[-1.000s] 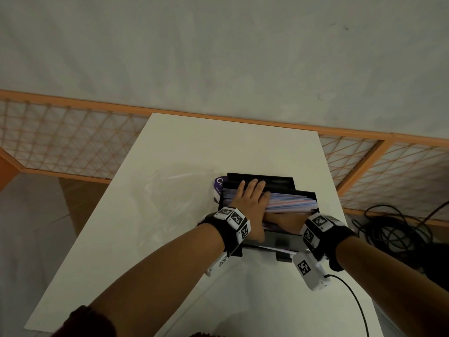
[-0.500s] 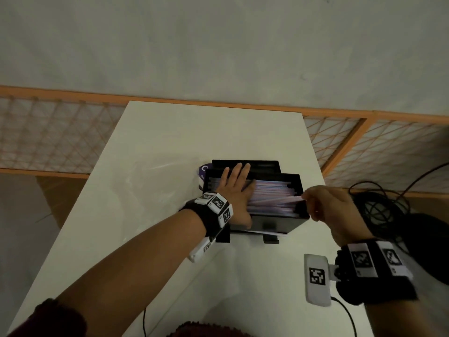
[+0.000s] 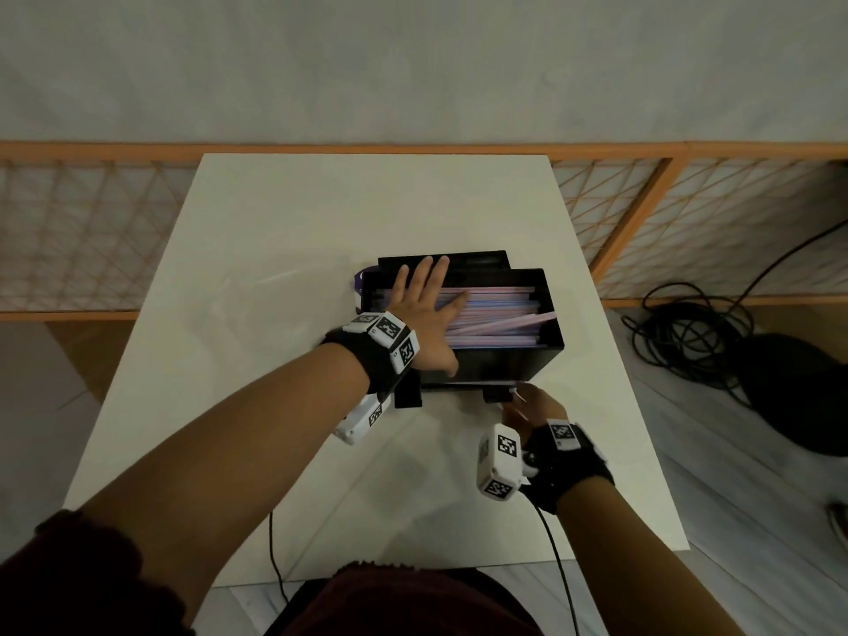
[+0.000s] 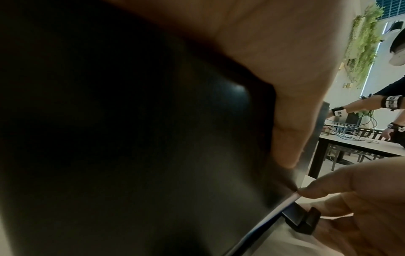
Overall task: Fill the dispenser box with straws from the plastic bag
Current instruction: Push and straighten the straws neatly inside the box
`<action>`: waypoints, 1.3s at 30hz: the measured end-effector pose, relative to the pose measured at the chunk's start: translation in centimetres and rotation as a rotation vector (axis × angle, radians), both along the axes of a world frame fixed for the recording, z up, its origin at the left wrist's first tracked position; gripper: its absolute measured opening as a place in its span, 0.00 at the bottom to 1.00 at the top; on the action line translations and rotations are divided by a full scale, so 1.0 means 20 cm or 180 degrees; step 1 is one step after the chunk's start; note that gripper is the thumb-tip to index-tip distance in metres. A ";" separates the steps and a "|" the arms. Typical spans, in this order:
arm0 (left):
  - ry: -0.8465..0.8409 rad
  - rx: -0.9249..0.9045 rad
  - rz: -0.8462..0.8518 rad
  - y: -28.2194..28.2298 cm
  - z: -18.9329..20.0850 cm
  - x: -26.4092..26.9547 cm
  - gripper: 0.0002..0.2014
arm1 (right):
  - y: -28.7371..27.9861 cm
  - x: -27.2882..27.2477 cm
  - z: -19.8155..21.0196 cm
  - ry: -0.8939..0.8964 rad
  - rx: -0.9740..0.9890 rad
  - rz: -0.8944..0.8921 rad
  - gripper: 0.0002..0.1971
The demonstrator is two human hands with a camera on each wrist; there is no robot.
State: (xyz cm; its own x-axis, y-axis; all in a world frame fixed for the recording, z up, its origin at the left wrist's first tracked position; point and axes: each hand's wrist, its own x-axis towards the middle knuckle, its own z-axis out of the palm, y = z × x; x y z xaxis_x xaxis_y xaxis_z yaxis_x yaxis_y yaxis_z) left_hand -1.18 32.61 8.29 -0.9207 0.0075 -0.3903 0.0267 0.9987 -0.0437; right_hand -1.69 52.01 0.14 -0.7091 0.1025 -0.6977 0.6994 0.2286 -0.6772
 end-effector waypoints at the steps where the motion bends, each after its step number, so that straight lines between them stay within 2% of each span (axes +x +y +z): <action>1: 0.0007 0.0001 0.0006 0.00 0.00 0.00 0.57 | 0.00 0.00 -0.01 0.0024 0.0120 0.0111 0.14; 2: 0.0017 0.0005 0.0016 0.00 -0.01 0.00 0.57 | 0.00 0.01 -0.02 0.0143 0.0303 0.0188 0.17; 4: 0.0028 0.0017 0.0025 0.00 -0.01 0.00 0.56 | 0.01 0.00 -0.02 0.0254 0.0160 0.0115 0.17; 6: 0.0013 0.0014 0.0007 0.00 -0.01 0.00 0.56 | 0.00 0.00 0.01 0.0304 -0.0096 -0.0286 0.09; 8: 0.0007 0.0003 -0.0005 0.00 -0.01 0.00 0.56 | -0.02 0.02 0.06 0.0535 -0.0389 -0.0776 0.08; 13: 0.0071 0.0072 0.0033 0.00 0.00 0.00 0.54 | -0.05 0.07 0.35 0.2296 0.0217 -0.0628 0.10; 15: 0.0076 0.0081 0.0014 0.00 0.00 0.00 0.53 | -0.03 0.04 0.53 0.3041 0.0032 -0.0775 0.13; 17: 0.0094 0.0027 0.0006 0.00 0.00 0.01 0.54 | 0.01 0.00 0.71 0.3555 -0.0354 -0.1062 0.13; 20: 0.0149 0.0036 0.0045 0.01 0.00 0.01 0.57 | 0.09 -0.07 0.88 0.3799 -0.0522 -0.1396 0.10; 23: 0.0402 0.0323 0.0181 0.01 0.00 0.02 0.62 | 0.11 -0.14 0.85 0.3628 -0.0495 -0.1349 0.09; 25: 0.0591 0.0564 0.0229 0.01 -0.01 0.03 0.66 | 0.08 -0.16 0.75 0.3361 -0.0413 -0.1112 0.10; 27: 0.0713 0.0748 0.0254 0.00 -0.01 0.04 0.68 | 0.02 -0.15 0.63 0.3042 -0.0251 -0.0587 0.09; 28: 0.0753 0.0791 0.0256 0.00 -0.01 0.04 0.68 | -0.01 -0.15 0.57 0.2891 -0.0034 -0.0187 0.07; 30: 0.0800 0.0787 0.0247 0.00 -0.01 0.04 0.67 | -0.07 -0.13 0.46 0.2738 0.0804 0.0894 0.09; 32: 0.0769 0.0689 0.0214 0.01 -0.02 0.04 0.66 | -0.13 -0.10 0.40 0.3095 0.1570 0.1629 0.13; 34: 0.0723 0.0586 0.0189 0.01 -0.02 0.04 0.64 | -0.16 -0.09 0.40 0.3716 0.1921 0.1569 0.13; 36: 0.0694 0.0549 0.0190 0.00 -0.02 0.04 0.63 | -0.16 -0.07 0.43 0.4141 0.1779 0.1435 0.12; 37: 0.0673 0.0542 0.0189 0.00 -0.02 0.04 0.62 | -0.17 -0.06 0.44 0.4136 0.1552 0.1654 0.10; 39: 0.0651 0.0521 0.0185 0.00 -0.03 0.03 0.62 | -0.19 -0.04 0.44 0.3723 0.1331 0.2377 0.10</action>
State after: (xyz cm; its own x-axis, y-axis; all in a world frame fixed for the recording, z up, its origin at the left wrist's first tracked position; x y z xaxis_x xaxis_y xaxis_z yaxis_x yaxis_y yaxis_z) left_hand -0.48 32.60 7.73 -0.9810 -0.0001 -0.1941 -0.0238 0.9925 0.1199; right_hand -2.57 48.20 8.97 -0.8193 -0.4918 0.2949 -0.5652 0.6059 -0.5599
